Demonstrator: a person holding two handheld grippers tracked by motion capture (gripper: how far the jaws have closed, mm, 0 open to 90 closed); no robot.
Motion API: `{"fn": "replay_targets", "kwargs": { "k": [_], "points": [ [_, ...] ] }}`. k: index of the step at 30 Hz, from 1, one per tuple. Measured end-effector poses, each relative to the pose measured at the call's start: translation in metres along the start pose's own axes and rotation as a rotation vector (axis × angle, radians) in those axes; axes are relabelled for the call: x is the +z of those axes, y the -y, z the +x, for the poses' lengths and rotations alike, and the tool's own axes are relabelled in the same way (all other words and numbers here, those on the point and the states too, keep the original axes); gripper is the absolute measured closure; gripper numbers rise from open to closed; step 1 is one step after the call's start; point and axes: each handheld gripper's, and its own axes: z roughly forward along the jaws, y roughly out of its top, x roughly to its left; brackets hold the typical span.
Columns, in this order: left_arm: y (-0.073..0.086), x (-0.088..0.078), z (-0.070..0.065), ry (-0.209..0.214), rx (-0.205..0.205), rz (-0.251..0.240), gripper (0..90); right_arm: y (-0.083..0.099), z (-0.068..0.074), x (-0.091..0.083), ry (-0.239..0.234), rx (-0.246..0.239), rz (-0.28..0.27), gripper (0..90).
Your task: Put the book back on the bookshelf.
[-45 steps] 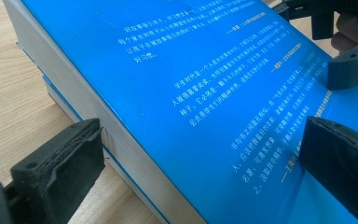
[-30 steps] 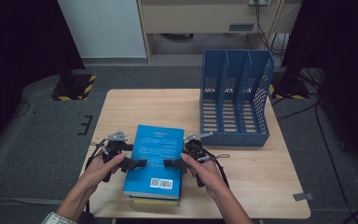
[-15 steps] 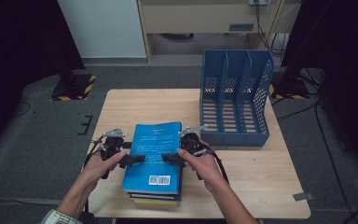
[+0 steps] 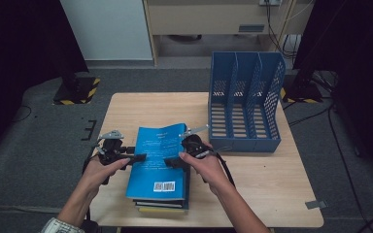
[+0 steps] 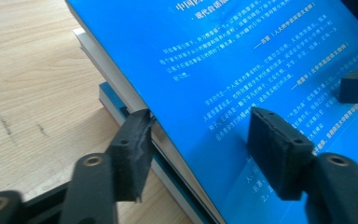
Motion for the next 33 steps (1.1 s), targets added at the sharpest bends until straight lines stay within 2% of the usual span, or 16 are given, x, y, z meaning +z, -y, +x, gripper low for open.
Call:
{"fn": "replay_targets", "kwargs": {
  "k": [2, 6, 12, 15, 21, 25, 33],
  "points": [
    [-0.001, -0.002, -0.001, -0.01, 0.0, -0.003, 45.2, -0.002, 0.001, 0.001, 0.006, -0.006, 0.003, 9.2],
    [-0.002, -0.004, -0.001, -0.021, 0.006, 0.0, 50.4, -0.004, 0.0, 0.001, 0.012, 0.016, 0.012, 11.6],
    [-0.004, -0.01, 0.001, -0.019, 0.003, 0.002, 58.3, -0.008, -0.005, -0.006, -0.017, 0.044, -0.018, 25.6],
    [-0.005, -0.012, 0.002, -0.018, -0.001, 0.008, 61.6, -0.012, -0.002, -0.008, -0.012, 0.03, -0.018, 28.7],
    [-0.007, -0.018, 0.003, -0.017, -0.01, -0.014, 66.6, -0.021, 0.002, -0.011, -0.02, 0.011, -0.019, 35.1],
    [-0.015, -0.024, 0.0, -0.037, 0.018, -0.02, 67.9, -0.028, 0.004, -0.015, -0.009, -0.011, -0.025, 37.4],
    [-0.031, -0.033, 0.0, -0.058, 0.043, -0.023, 70.7, -0.045, 0.008, -0.021, 0.017, -0.049, -0.037, 41.0]
  ]
}}
